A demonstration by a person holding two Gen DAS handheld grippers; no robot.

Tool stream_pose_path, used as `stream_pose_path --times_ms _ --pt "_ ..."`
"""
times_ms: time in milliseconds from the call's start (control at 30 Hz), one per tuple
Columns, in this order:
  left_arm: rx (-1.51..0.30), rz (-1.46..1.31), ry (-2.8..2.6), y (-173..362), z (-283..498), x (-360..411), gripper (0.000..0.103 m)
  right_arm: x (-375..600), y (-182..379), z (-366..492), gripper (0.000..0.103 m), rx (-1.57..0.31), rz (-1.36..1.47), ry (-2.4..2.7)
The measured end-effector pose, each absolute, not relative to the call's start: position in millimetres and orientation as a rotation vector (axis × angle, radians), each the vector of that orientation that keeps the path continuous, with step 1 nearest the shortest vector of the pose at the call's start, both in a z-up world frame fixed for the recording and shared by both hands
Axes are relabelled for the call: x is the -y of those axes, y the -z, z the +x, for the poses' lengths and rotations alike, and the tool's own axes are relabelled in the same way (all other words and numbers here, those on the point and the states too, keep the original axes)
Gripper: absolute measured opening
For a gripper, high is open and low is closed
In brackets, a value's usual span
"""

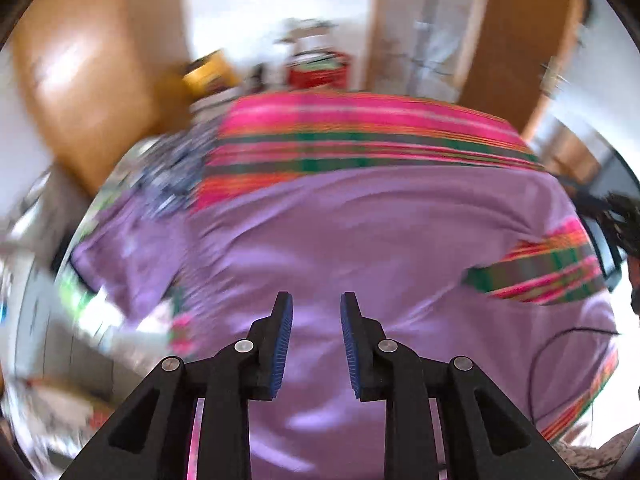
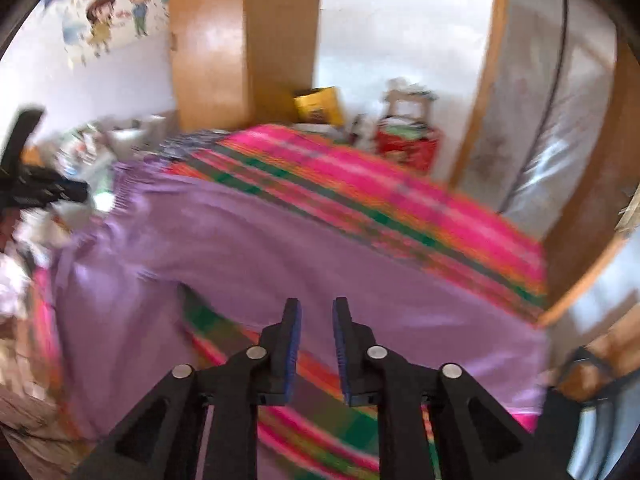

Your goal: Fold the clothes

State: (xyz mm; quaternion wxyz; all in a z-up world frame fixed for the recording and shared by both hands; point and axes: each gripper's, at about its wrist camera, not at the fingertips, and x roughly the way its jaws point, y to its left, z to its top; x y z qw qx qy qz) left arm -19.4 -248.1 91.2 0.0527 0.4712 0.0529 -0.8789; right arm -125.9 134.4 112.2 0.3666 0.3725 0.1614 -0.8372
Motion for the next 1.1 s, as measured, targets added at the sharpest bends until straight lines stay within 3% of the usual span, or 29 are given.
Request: stream_pose_path --times_ms 233,467,700,833,1100 --pt "-0.331 1.475 2.515 -48 22 310 0.026 -54 -71 -89 0.022 -0.455 0.997 1.956" --pt "-0.375 1.545 2.506 -23 34 318 0.026 -2 -50 -38 0.026 -0.529 0.974 1.777" --pt "-0.267 1.520 2.366 -36 67 351 0.026 34 -43 -1 0.028 -0.566 0.935 1.646" --pt "-0.330 1.452 2.352 -45 87 373 0.026 45 -44 -1 0.028 -0.533 0.936 1.654" --pt "-0.371 1.539 2.576 -28 32 329 0.026 70 -38 8 0.029 -0.528 0.942 1.675"
